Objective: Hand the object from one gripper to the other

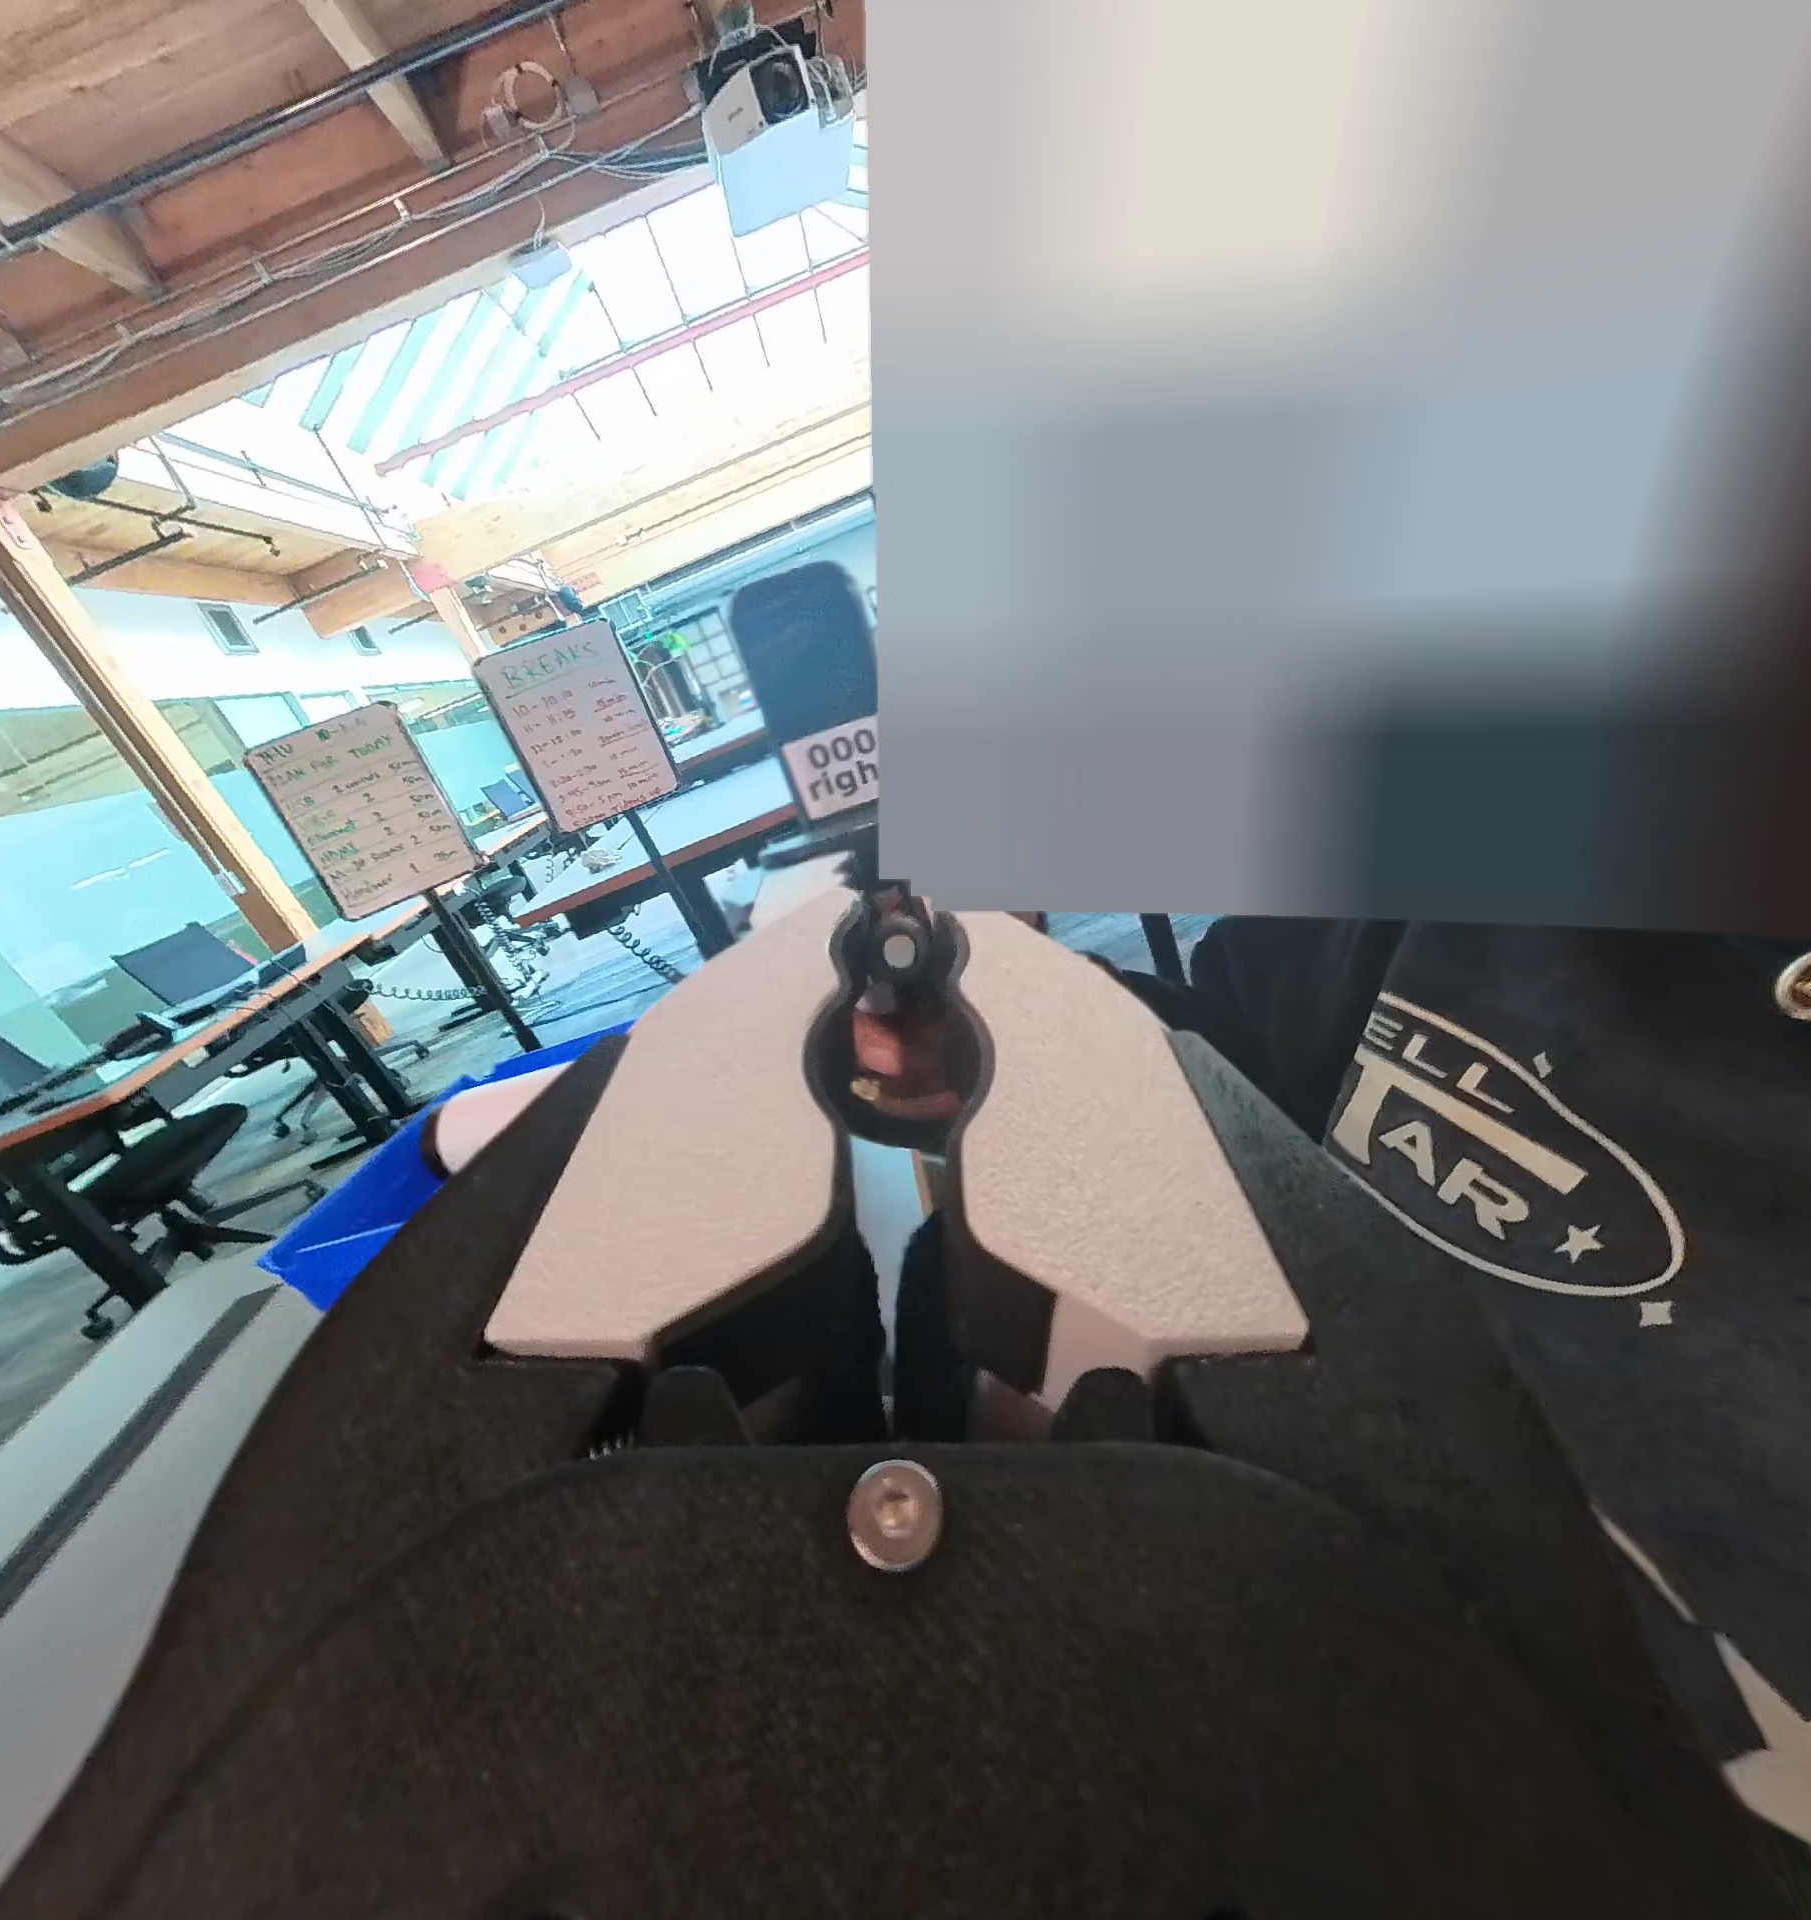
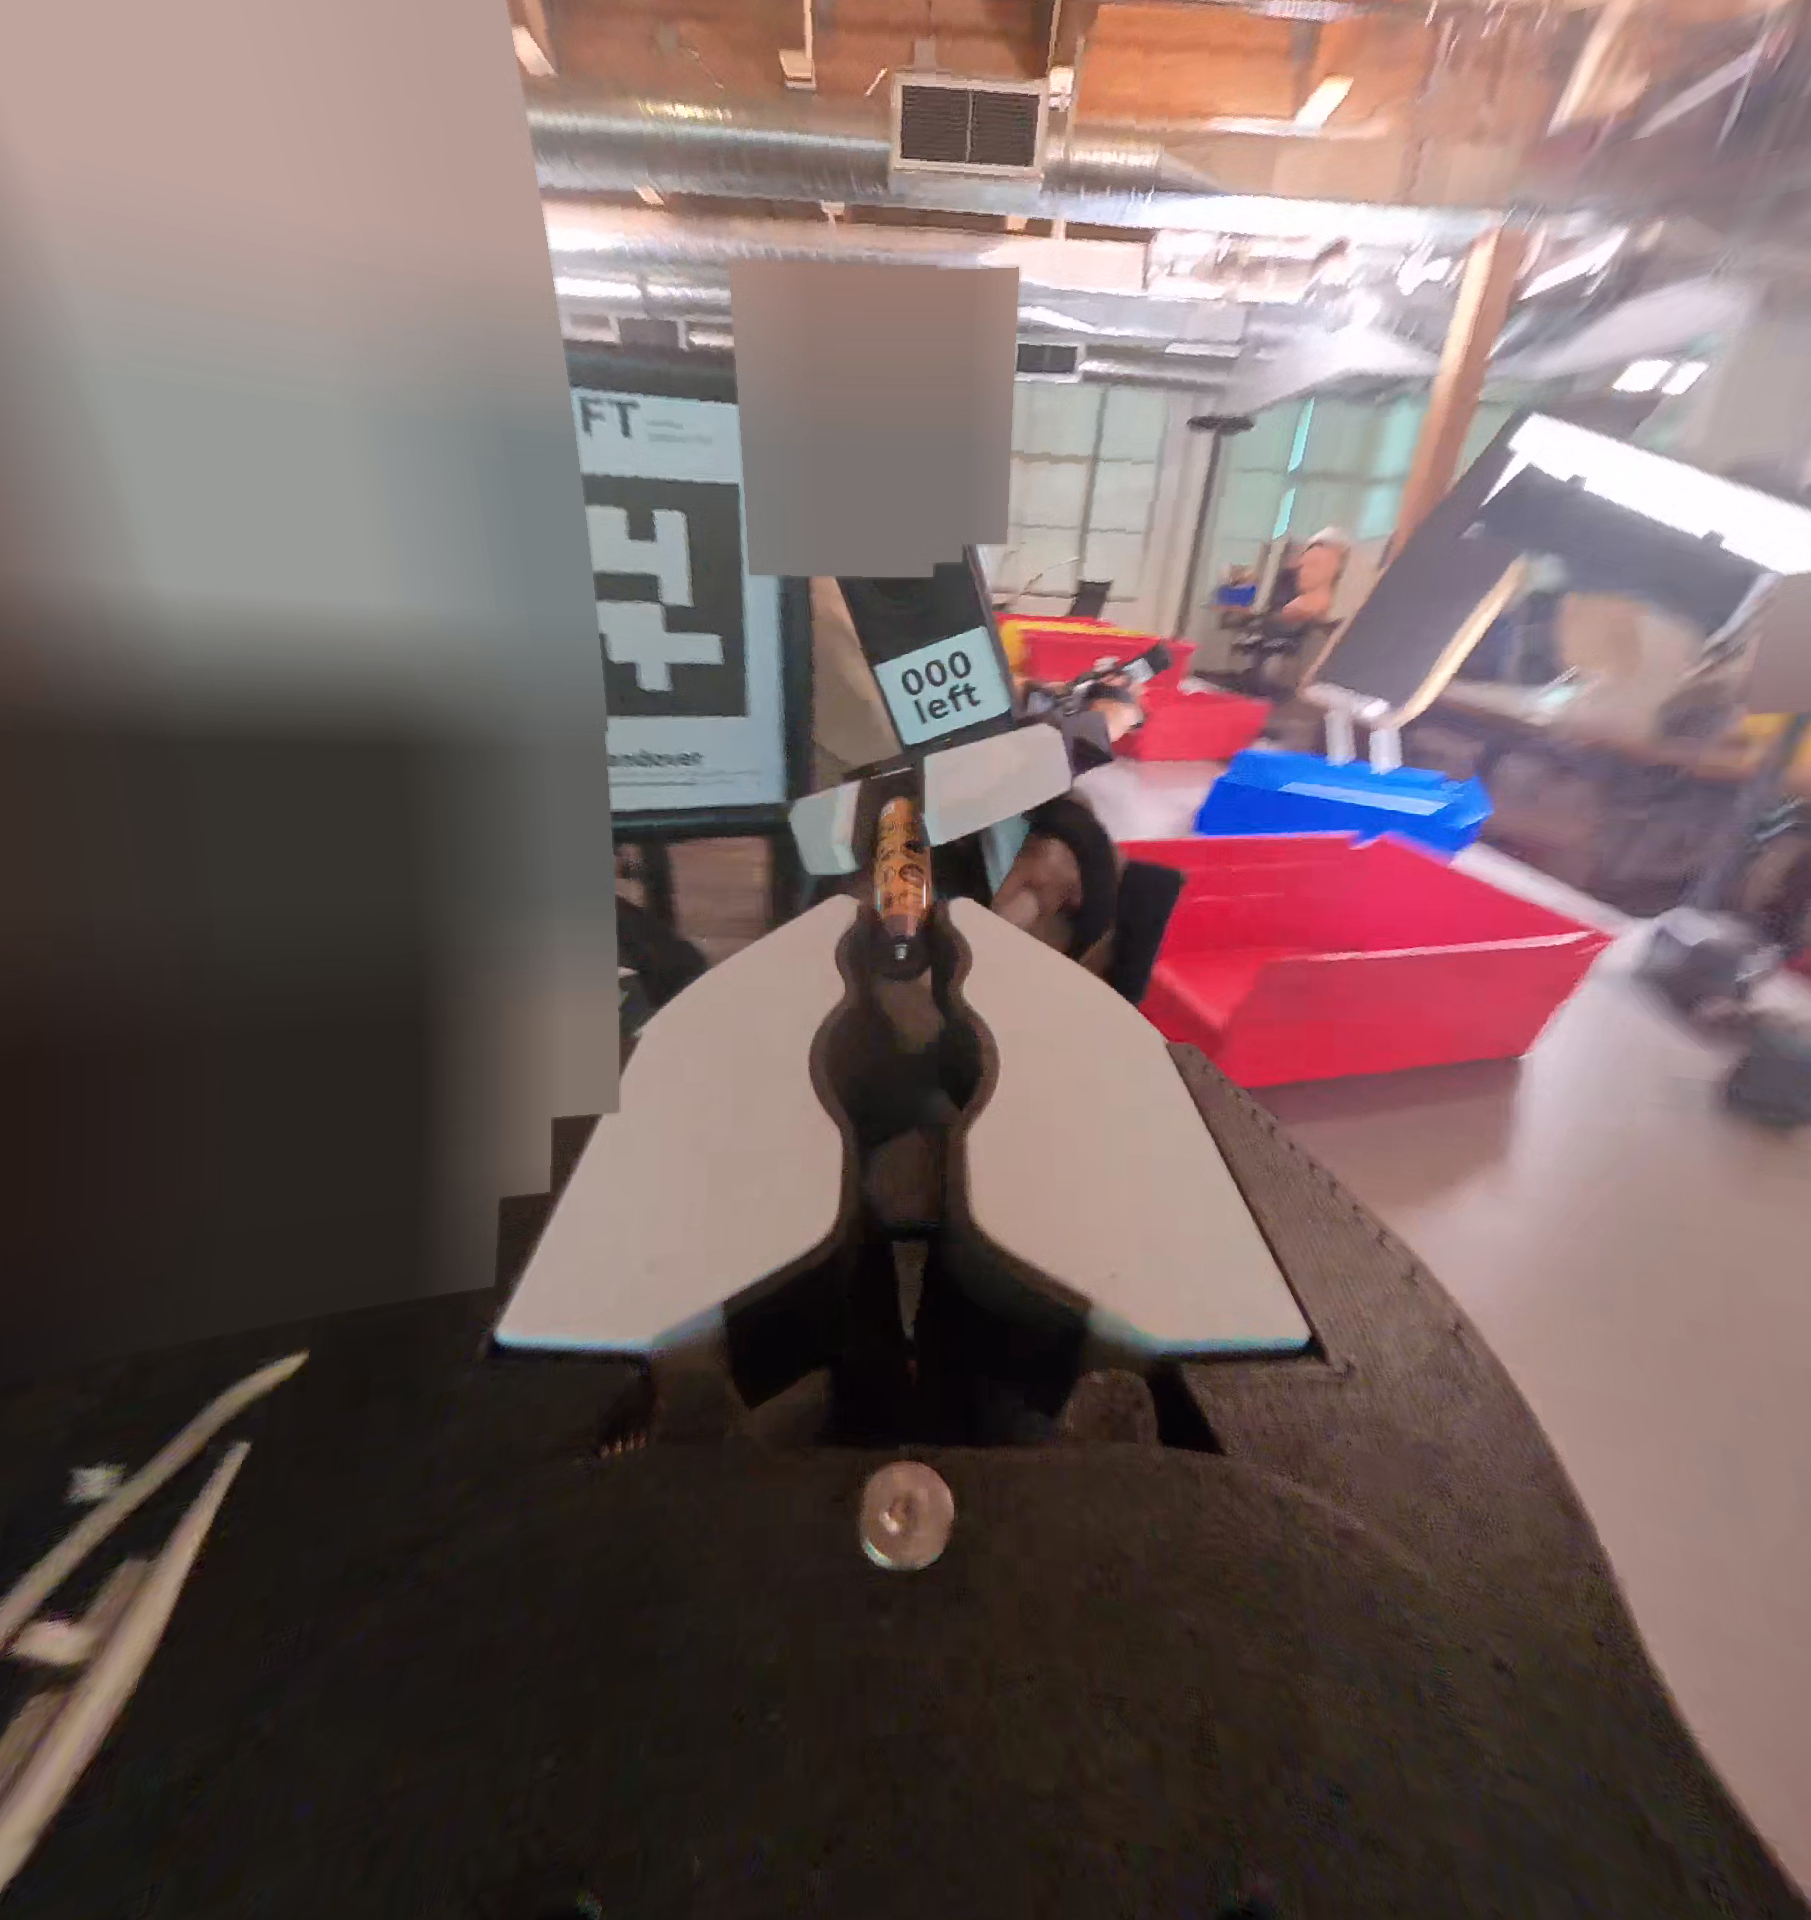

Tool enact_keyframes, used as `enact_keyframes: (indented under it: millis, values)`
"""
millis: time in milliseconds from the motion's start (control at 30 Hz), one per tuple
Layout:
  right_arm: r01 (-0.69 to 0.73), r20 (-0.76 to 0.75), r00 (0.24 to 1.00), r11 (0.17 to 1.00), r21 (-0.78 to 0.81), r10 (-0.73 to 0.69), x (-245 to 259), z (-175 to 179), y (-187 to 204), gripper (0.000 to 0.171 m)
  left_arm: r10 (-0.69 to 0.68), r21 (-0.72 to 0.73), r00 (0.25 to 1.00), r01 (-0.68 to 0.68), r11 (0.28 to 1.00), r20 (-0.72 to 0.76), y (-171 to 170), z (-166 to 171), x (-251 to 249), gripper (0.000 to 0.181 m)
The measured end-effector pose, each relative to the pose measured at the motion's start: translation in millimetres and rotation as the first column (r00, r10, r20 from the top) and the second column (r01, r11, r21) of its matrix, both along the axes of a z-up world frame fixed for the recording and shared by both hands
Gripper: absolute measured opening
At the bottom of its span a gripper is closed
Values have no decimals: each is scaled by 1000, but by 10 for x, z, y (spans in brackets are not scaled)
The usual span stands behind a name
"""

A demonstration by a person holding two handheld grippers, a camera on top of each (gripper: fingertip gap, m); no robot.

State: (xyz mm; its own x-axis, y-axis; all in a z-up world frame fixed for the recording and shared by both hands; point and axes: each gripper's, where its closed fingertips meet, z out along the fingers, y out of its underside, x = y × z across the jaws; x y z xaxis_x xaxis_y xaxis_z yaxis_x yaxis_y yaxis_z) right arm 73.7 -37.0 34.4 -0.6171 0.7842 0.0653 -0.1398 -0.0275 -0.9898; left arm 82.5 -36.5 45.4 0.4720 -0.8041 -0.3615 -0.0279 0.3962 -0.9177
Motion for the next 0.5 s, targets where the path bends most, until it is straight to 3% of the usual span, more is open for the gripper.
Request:
enact_keyframes:
  millis: [33,133,267,367,500]
  values:
    - [50,-59,997,996,71,-45,-5,7,7,11,-11,-17,1000,11,1000,9,-4,1,-2,12]
    - [235,-262,952,927,292,-158,8,31,22,11,-25,-54,1000,26,998,10,-1,-19,-2,16]
    - [454,-463,860,737,501,-215,22,15,30,11,-26,-78,1000,26,997,-4,14,-55,16,17]
    - [533,-541,815,639,555,-209,29,14,19,11,-28,-94,999,26,995,-19,20,-84,34,16]
    - [551,-563,803,602,578,-195,27,-8,14,11,-44,-96,999,41,995,-26,0,-86,44,10]
